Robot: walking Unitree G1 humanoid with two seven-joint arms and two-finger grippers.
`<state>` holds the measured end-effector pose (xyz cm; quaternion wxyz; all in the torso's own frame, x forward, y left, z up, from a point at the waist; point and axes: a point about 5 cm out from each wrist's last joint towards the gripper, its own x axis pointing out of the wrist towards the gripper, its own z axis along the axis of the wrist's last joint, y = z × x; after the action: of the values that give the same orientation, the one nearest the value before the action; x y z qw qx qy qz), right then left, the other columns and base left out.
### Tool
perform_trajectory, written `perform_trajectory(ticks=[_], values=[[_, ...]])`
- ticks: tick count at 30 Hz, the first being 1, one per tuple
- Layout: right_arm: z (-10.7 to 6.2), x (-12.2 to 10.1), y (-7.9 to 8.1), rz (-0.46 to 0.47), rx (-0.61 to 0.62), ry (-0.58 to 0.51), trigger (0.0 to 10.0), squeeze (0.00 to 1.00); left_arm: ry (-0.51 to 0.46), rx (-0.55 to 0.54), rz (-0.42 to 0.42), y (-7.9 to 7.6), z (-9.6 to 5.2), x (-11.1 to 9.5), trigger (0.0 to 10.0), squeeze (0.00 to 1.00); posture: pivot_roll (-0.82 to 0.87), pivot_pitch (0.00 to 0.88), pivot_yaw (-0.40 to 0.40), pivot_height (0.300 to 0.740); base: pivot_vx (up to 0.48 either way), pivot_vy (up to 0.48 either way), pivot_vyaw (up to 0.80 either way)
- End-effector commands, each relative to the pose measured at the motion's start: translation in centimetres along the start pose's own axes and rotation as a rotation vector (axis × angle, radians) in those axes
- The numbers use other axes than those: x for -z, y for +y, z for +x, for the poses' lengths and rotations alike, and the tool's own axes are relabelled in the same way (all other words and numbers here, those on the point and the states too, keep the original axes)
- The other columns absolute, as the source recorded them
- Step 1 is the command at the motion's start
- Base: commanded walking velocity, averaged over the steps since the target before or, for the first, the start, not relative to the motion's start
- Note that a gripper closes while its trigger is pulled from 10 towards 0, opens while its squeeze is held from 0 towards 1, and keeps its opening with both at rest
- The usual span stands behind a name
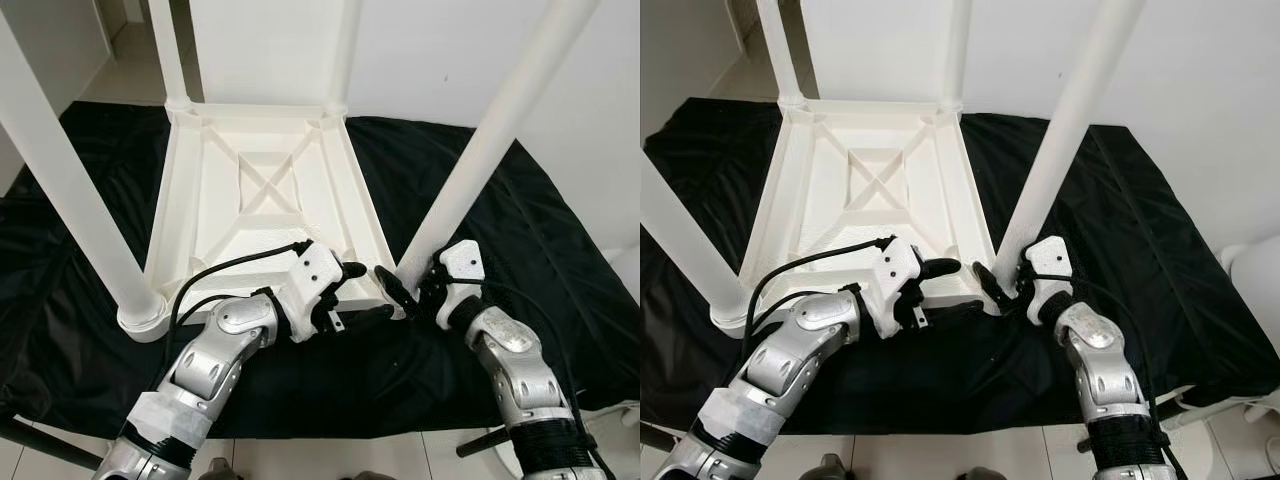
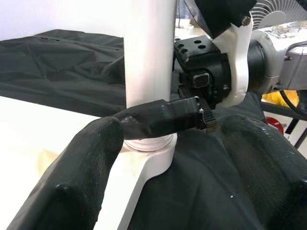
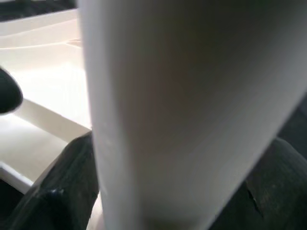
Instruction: Building children table
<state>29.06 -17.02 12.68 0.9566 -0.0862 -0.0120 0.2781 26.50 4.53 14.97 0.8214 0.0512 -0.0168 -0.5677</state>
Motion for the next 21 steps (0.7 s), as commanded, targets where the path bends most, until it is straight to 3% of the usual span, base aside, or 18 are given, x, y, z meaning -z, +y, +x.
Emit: perform_trajectory(ticks=[1, 2, 3, 4, 5, 17, 18, 19, 21], values=[[0.2, 0.5, -0.1, -0.011, -0.040, 0.041, 10.0, 0.00, -0.003, -0.008, 0.002, 0.1, 0.2, -0.1, 10.0, 0.00, 0.02, 0.000, -0.065, 0.740, 0.000, 0.000, 0.00], [0.3, 0.8, 0.0, -0.002, -0.081, 0.060, 10.0, 0.00, -0.005, -0.011, 0.002, 0.1, 0.2, -0.2, 10.0, 0.00, 0.02, 0.000, -0.066, 0.740, 0.000, 0.000, 0.00], [0.3, 1.0, 0.1, 0.003, -0.109, 0.073, 2.9, 0.00, -0.006, -0.014, 0.003, 0.1, 0.2, -0.2, 10.0, 0.00, 0.02, 0.000, -0.067, 0.740, 0.000, 0.000, 0.00], [0.3, 1.0, 0.1, 0.003, -0.109, 0.073, 2.9, 0.00, -0.006, -0.014, 0.003, 0.1, 0.2, -0.2, 10.0, 0.00, 0.02, 0.000, -0.067, 0.740, 0.000, 0.000, 0.00], [0.1, 1.3, 0.2, 0.015, -0.139, 0.087, 0.0, 0.00, -0.007, -0.016, 0.001, 0.1, 0.2, -0.2, 10.0, 0.00, 0.02, 0.000, -0.068, 0.740, 0.000, 0.000, 0.00], [-0.5, 2.2, 0.5, 0.050, -0.216, 0.123, 0.0, 0.00, -0.009, -0.014, -0.001, 0.1, 0.2, -0.2, 10.0, 0.00, 0.01, 0.000, -0.064, 0.740, 0.000, 0.000, 0.00], [-0.6, 2.3, 0.4, 0.050, -0.190, 0.118, 3.6, 0.00, -0.009, -0.011, -0.001, 0.1, 0.3, -0.2, 10.0, 0.00, 0.00, 0.000, -0.063, 0.740, 0.000, 0.000, 0.00], [-0.6, 2.2, 0.3, 0.061, -0.162, 0.107, 10.0, 0.00, -0.010, -0.010, 0.000, 0.1, 0.3, -0.3, 10.0, 0.00, 0.01, 0.000, -0.064, 0.740, 0.000, 0.000, 0.00], [-0.5, 2.0, 0.4, 0.076, -0.106, 0.083, 10.0, 0.00, -0.011, -0.010, 0.000, 0.2, 0.3, -0.3, 10.0, 0.00, 0.01, 0.000, -0.066, 0.740, 0.000, 0.000, 0.00]])
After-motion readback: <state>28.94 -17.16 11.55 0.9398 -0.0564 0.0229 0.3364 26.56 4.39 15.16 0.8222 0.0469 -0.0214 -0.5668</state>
